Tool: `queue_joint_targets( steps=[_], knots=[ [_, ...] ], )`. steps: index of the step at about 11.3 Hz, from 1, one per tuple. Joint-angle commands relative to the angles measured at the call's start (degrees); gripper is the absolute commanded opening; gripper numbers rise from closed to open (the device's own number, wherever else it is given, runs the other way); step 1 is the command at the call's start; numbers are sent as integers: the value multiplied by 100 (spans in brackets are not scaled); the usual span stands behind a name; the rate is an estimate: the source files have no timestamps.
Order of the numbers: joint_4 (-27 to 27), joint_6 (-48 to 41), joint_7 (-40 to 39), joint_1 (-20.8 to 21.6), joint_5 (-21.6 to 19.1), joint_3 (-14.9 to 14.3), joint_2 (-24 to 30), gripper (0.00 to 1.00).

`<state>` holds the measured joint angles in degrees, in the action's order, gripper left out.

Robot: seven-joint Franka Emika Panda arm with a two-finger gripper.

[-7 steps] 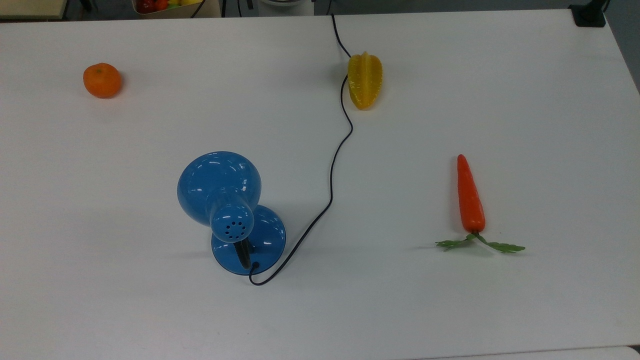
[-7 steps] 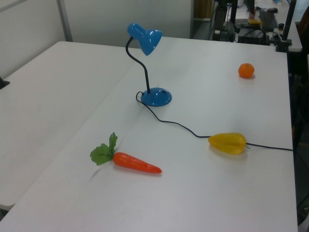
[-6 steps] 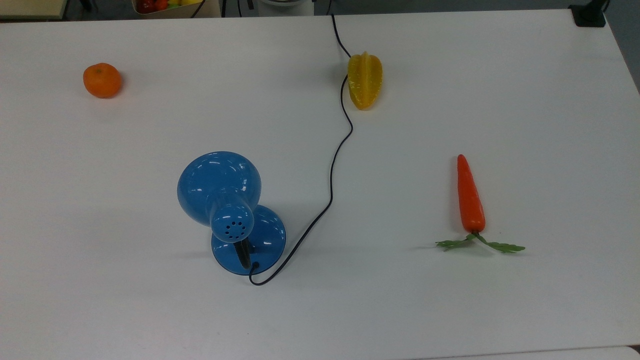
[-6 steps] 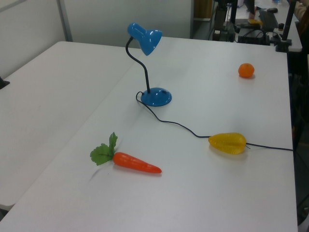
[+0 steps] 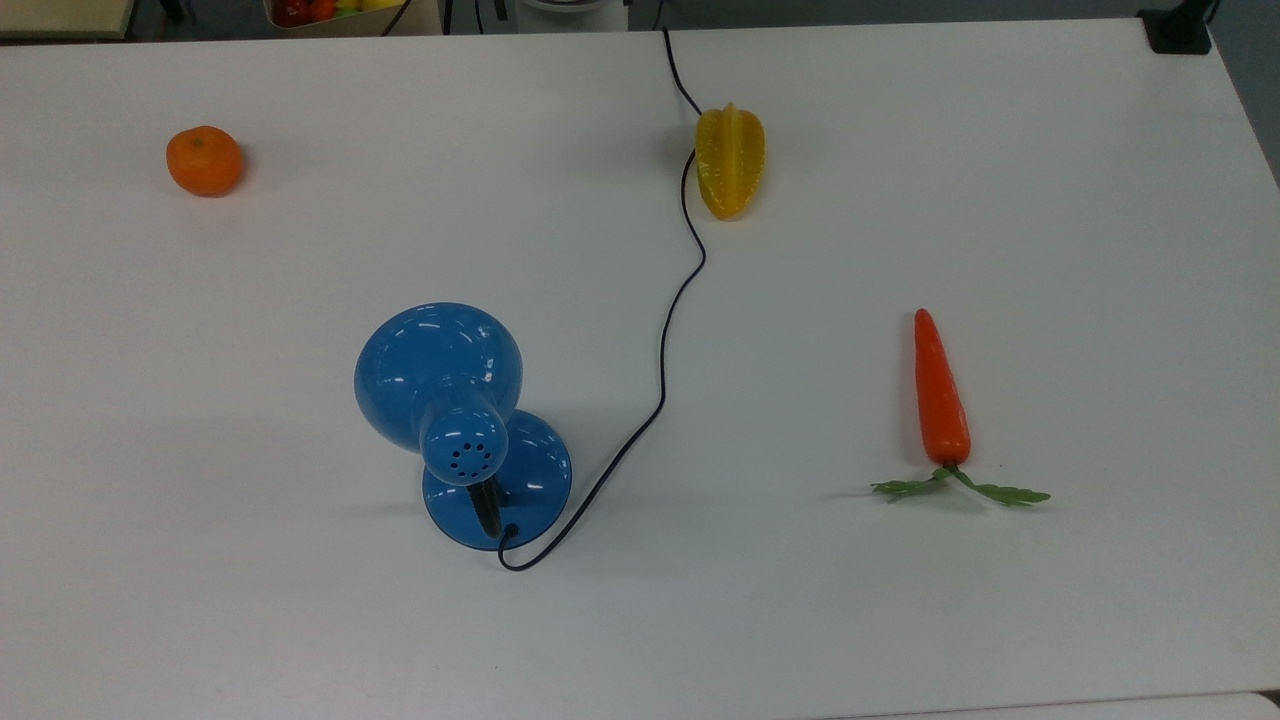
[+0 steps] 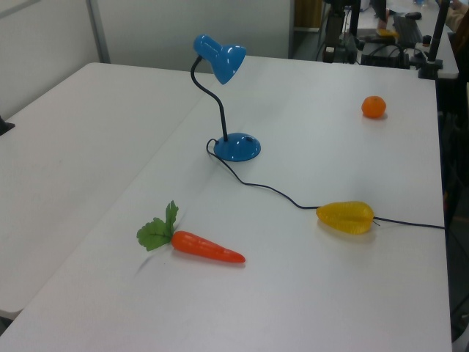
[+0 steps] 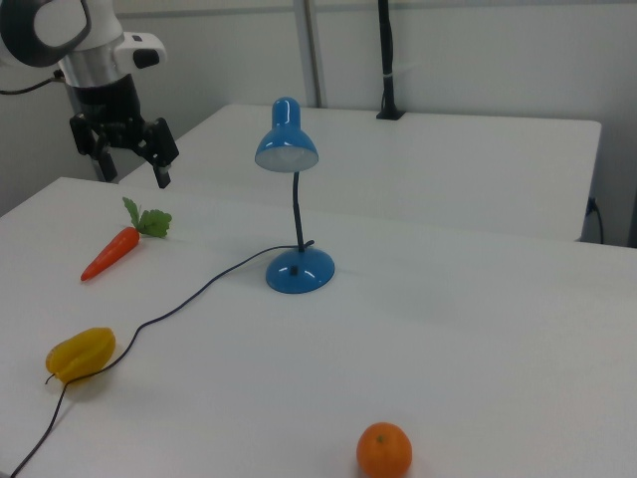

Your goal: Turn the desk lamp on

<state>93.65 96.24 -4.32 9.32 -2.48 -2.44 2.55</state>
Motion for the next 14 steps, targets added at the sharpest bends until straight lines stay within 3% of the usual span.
queue_joint_targets(
  steps=[1,5,9,10,14],
  knots=[
    [65,-70,-139,17,-68,-55,62,100],
    [57,-350,-814,-149,-234,-99,97,100],
    [57,-334,-746,-106,-156,-46,97,100],
    [57,-308,-745,-123,-165,-46,97,89],
    [65,-299,-842,-141,-209,-99,62,28]
  ],
)
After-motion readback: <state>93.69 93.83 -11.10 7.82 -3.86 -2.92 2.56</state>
